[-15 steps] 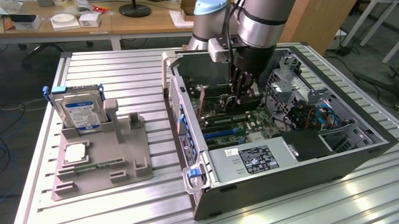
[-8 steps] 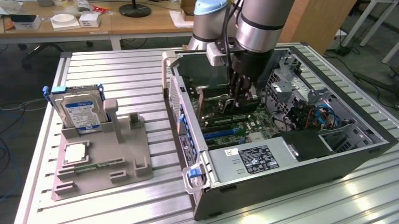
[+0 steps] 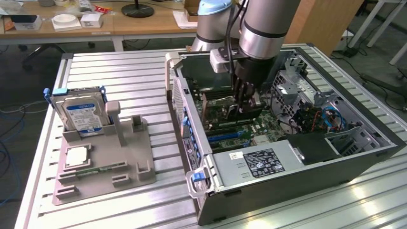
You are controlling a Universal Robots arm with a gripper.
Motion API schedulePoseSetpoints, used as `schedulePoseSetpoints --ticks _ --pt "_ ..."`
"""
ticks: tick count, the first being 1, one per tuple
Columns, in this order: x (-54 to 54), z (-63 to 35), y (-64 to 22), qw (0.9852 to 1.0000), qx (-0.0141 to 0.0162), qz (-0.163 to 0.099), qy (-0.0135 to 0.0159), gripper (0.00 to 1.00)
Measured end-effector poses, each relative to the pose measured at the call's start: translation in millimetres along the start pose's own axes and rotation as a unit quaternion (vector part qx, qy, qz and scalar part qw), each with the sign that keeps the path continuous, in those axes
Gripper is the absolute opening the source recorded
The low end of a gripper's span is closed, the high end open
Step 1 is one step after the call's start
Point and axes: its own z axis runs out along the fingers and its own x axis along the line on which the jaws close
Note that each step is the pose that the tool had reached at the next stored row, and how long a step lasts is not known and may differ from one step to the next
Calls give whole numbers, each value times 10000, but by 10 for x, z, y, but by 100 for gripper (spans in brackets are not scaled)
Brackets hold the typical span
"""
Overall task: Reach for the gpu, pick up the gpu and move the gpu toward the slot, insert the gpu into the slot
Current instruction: 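Insert the gpu into the slot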
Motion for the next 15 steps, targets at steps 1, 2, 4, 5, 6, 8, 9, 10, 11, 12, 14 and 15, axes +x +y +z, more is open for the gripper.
schedulePoseSetpoints --ticks 1,2,4,5,6,8,9,10,11,12,14,15 --pt "1 15 1 10000 0 0 0 26" --pt "2 25 5 10000 0 1 0 26" --pt "6 39 25 10000 0 1 1 26" --pt "7 50 41 10000 0 1 0 26" --pt "8 61 52 10000 0 1 0 26" --pt "9 85 58 10000 0 0 1 26" --pt "10 99 58 10000 0 -1 1 26" --pt "10 113 59 10000 0 -1 0 26" --pt "11 126 60 10000 0 0 -1 26" --pt "11 137 61 10000 0 0 -1 26" --pt "13 160 62 10000 0 0 -1 26" --pt "16 169 63 10000 0 0 -2 26"
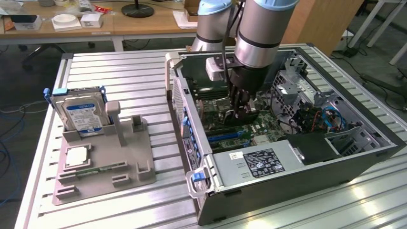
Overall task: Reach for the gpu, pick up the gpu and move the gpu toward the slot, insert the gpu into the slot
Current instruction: 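Insert the gpu into the slot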
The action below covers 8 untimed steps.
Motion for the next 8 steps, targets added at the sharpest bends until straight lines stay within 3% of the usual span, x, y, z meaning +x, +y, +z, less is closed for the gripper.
schedulePoseSetpoints --ticks 8 --pt "40 83 2 10000 0 -7 0 26"
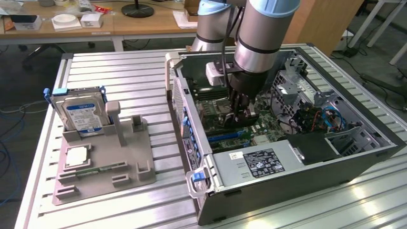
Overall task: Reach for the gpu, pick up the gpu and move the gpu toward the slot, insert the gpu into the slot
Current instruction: 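Insert the gpu into the slot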
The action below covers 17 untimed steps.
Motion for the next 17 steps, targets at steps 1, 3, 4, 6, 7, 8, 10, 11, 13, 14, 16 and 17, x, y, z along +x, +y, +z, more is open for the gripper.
schedulePoseSetpoints --ticks 1,3,4,6,7,8,10,11,13,14,16,17 --pt "1 15 0 10000 0 -3 0 26" --pt "2 43 4 10000 0 -6 -1 26" --pt "3 52 12 10000 0 -8 -1 26" --pt "4 70 30 10000 -1 -13 -1 26" --pt "5 80 36 10000 0 -15 -1 26" --pt "5 86 38 10000 -1 -15 -1 26" --pt "6 88 38 10000 -2 -16 1 26" --pt "7 91 38 10000 -1 -16 0 26" --pt "16 97 38 10000 -1 -15 -1 26" --pt "18 99 38 10000 0 -15 -2 26" --pt "27 101 38 10000 -1 -15 -1 26" --pt "33 103 37 10000 -1 -16 -1 26"
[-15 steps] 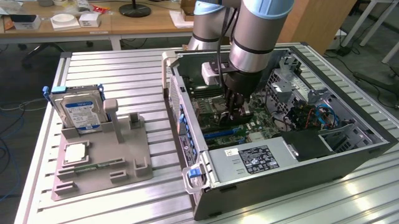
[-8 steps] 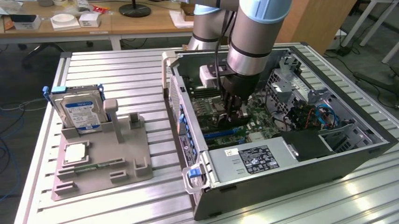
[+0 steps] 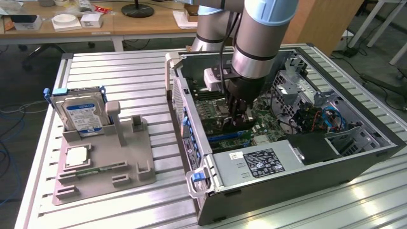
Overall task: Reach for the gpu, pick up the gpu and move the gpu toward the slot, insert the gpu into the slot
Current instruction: 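Insert the gpu into the slot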
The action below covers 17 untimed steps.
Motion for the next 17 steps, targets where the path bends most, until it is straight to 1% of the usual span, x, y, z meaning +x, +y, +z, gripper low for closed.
schedulePoseSetpoints --ticks 7,17 --pt "10 31 14 10000 0 0 0 26" --pt "10 33 15 10000 0 1 0 26"
